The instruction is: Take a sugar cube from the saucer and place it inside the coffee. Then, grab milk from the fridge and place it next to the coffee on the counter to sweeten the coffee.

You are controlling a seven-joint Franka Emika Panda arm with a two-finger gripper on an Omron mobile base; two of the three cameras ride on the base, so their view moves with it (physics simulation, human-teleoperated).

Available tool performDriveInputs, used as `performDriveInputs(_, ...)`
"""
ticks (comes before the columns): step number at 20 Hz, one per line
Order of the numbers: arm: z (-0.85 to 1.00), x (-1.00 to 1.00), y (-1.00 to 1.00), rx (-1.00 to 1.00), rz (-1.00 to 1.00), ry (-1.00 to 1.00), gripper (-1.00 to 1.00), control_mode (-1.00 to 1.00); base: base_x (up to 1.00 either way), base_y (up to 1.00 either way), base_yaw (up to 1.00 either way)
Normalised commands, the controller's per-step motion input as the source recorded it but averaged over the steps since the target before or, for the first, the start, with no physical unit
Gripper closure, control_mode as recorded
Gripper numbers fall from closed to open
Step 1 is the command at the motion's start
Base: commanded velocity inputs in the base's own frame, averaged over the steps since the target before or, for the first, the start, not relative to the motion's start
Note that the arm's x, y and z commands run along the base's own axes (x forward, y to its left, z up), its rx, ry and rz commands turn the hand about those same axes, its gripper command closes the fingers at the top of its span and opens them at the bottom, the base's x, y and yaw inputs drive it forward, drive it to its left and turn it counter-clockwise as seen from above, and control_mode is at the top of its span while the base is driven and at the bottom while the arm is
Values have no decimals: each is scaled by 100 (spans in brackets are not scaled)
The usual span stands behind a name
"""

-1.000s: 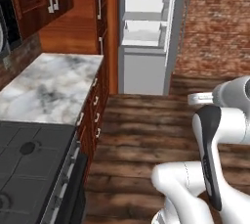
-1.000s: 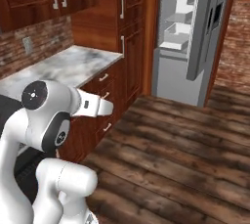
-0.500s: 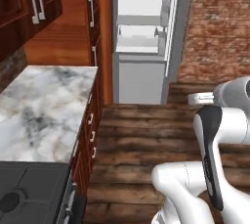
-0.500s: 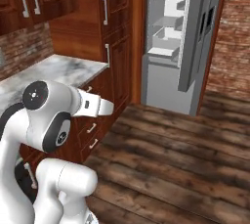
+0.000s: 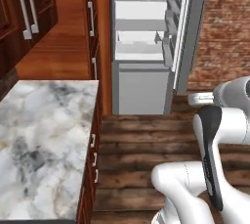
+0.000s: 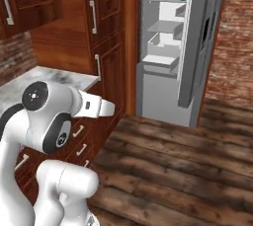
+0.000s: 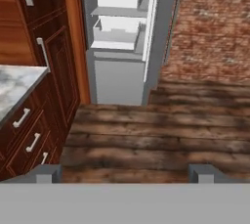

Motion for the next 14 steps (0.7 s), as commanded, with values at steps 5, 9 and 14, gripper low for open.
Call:
performDriveInputs(5,0,0,0,0,0,0,-100,100,85,28,-11)
performDriveInputs(9,0,0,0,0,0,0,-100,100,84,27,-12)
performDriveInputs(14,0,0,0,0,0,0,-100,100,85,24,-12)
